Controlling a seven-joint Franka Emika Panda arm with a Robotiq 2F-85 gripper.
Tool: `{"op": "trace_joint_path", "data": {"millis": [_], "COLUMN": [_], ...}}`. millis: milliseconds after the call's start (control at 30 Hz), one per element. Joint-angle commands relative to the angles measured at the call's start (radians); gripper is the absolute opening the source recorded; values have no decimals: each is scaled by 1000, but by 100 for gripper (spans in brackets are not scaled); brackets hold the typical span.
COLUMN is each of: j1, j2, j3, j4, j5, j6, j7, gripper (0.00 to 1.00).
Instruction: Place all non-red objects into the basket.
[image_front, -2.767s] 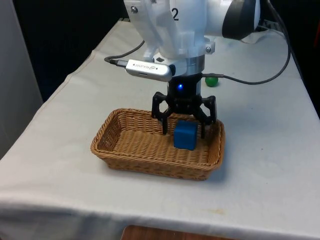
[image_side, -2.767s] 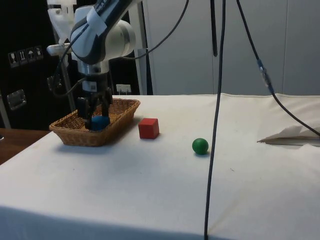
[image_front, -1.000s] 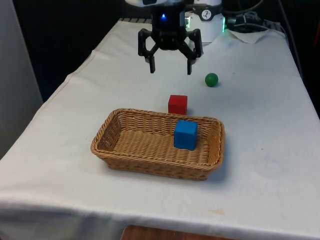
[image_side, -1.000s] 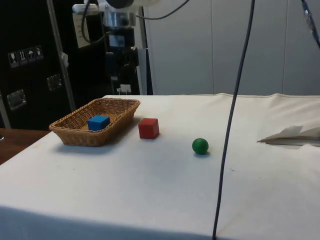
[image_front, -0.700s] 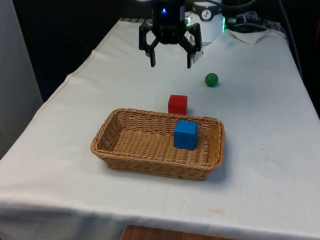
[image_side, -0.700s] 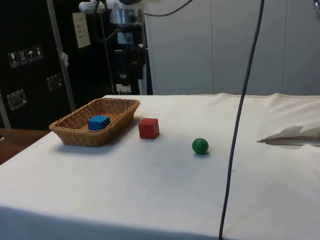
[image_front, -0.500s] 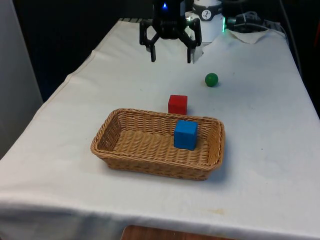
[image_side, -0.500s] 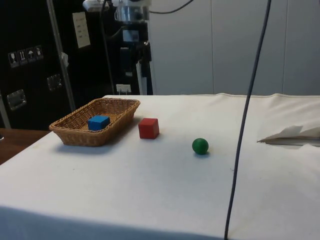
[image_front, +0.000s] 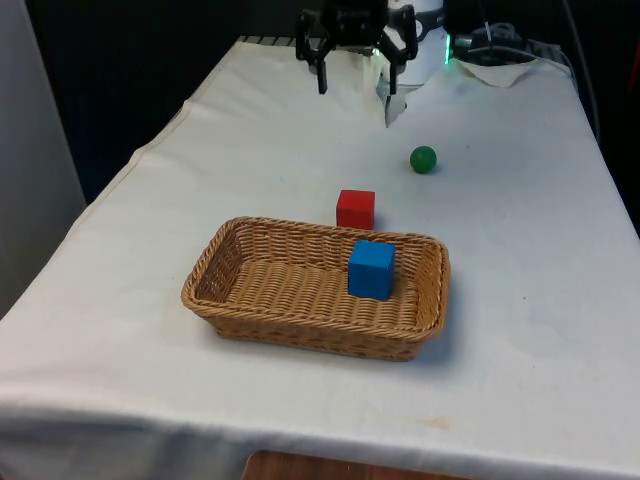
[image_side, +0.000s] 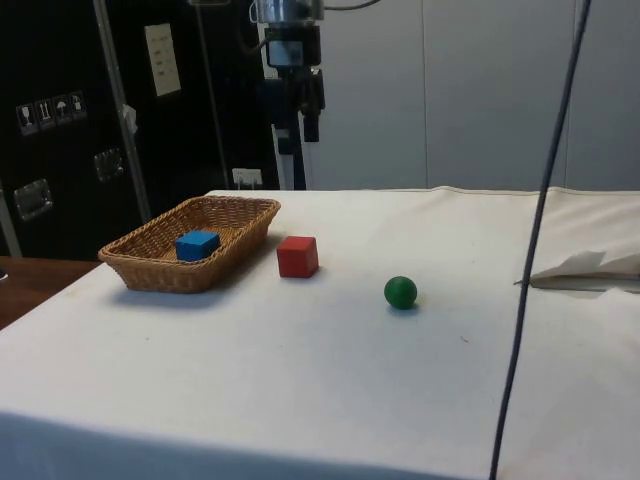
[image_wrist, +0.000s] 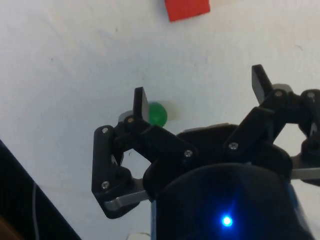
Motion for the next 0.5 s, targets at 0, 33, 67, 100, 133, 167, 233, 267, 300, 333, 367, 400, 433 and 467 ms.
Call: {"op": "trace_joint_path", "data": {"millis": [0, 33, 67, 100, 133, 167, 233, 267, 300, 333, 367, 400, 433, 467], "j1": [0, 5, 5, 6, 7, 8, 9, 6, 9, 9, 9, 9, 9, 9], "j2": [-7, -20, -26, -33, -41, -55, -71, -63, -79, -86, -94, -102, -109, -123], "j3": [3, 6, 9, 12, 15, 21, 27, 28, 31, 34, 38, 41, 44, 51], "j4": [-8, -23, -30, -38, -46, -62, -79, -70, -88, -96, -105, -113, -121, -137], "j5": [-3, -23, -26, -30, -34, -41, -49, -30, -53, -57, -61, -65, -70, -78], "j6": [0, 9, 9, 9, 10, 10, 11, 1, 12, 12, 13, 13, 13, 14], "j7": [4, 25, 29, 33, 38, 47, 57, 38, 62, 67, 72, 77, 81, 92], "gripper": [100, 100, 100, 100, 100, 100, 100, 100, 100, 100, 100, 100, 100, 100]}}
